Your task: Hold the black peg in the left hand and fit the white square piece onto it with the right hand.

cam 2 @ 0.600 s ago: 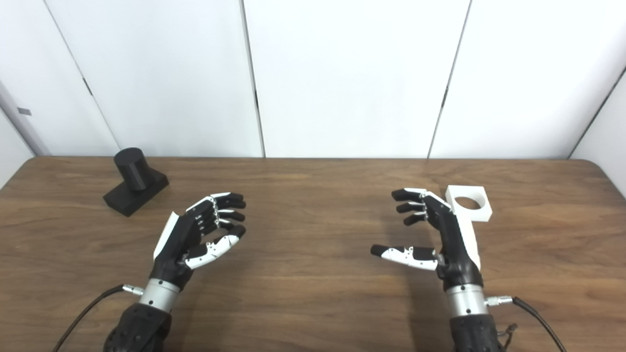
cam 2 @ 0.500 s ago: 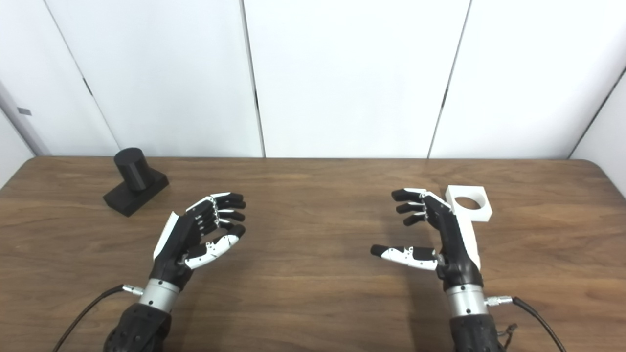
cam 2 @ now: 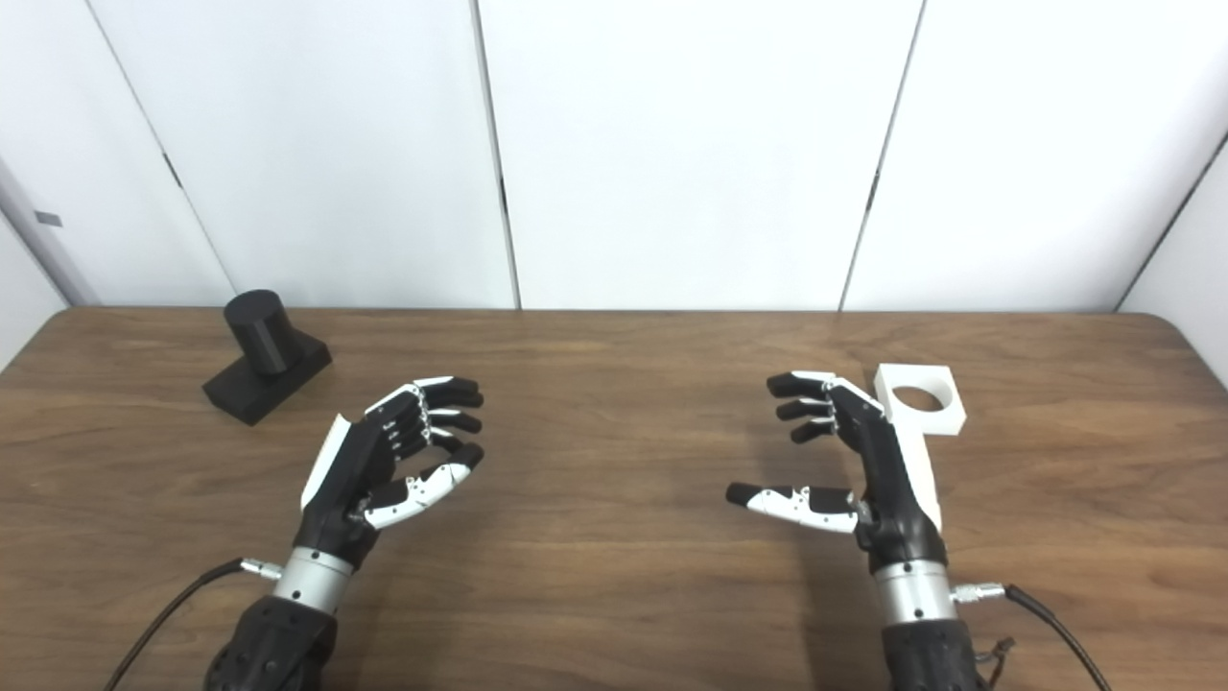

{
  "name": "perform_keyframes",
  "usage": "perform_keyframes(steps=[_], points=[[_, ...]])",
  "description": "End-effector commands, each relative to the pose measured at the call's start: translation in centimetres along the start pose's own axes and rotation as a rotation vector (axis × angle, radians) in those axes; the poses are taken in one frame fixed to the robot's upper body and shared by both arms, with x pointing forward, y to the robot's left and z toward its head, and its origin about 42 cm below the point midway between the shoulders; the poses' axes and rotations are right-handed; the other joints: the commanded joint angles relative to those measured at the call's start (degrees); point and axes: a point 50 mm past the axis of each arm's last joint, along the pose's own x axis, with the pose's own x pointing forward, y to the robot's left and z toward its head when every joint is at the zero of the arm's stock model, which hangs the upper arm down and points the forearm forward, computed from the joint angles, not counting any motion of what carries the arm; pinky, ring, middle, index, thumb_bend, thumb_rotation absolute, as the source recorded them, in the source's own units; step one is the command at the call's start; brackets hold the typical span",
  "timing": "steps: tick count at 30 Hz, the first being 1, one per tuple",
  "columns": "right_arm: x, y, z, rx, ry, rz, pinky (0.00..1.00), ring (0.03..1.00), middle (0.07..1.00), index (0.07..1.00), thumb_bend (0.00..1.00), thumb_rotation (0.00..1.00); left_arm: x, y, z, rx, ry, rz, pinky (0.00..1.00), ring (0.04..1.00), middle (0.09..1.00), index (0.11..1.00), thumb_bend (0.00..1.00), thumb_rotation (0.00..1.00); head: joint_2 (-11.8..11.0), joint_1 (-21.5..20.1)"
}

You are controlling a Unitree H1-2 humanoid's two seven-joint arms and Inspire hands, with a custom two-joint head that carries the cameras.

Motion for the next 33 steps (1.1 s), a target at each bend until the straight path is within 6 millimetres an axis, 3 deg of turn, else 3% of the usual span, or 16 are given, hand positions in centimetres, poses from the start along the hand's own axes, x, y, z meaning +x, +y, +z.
perform_keyframes(steps=[1, 7, 13, 18, 33], points=[[0.6, -0.4, 1.1, 0.005, -0.086, -0.023, 0.52, 0.633, 0.683, 0.653, 0.57, 0.00, 0.8, 0.0, 0.9, -0.008, -0.069, 0.000, 0.53, 0.649, 0.719, 0.699, 0.51, 0.07, -1.1, 0.3], [0.2, -0.1, 0.6, 0.010, -0.087, -0.021, 0.51, 0.626, 0.682, 0.650, 0.57, 0.00, 0.5, -0.2, 0.4, 0.005, -0.068, -0.007, 0.54, 0.647, 0.722, 0.697, 0.50, 0.07, -3.8, 0.5], [0.0, 0.1, 0.3, 0.024, -0.079, -0.027, 0.53, 0.650, 0.692, 0.654, 0.57, 0.00, 0.4, -0.2, 0.2, 0.010, -0.072, -0.008, 0.58, 0.673, 0.725, 0.693, 0.49, 0.02, -3.5, 0.7], [0.0, 0.0, 0.4, 0.016, -0.085, -0.022, 0.54, 0.649, 0.690, 0.656, 0.57, 0.00, 0.4, -0.4, 0.3, 0.006, -0.069, -0.006, 0.56, 0.665, 0.726, 0.692, 0.50, 0.06, -3.5, 1.9], [-0.1, -1.6, -0.2, 0.036, -0.074, -0.015, 0.54, 0.653, 0.694, 0.659, 0.54, 0.00, 1.0, -2.7, 0.1, -0.035, -0.053, -0.018, 0.57, 0.671, 0.718, 0.703, 0.54, 0.07, -4.9, 14.6]])
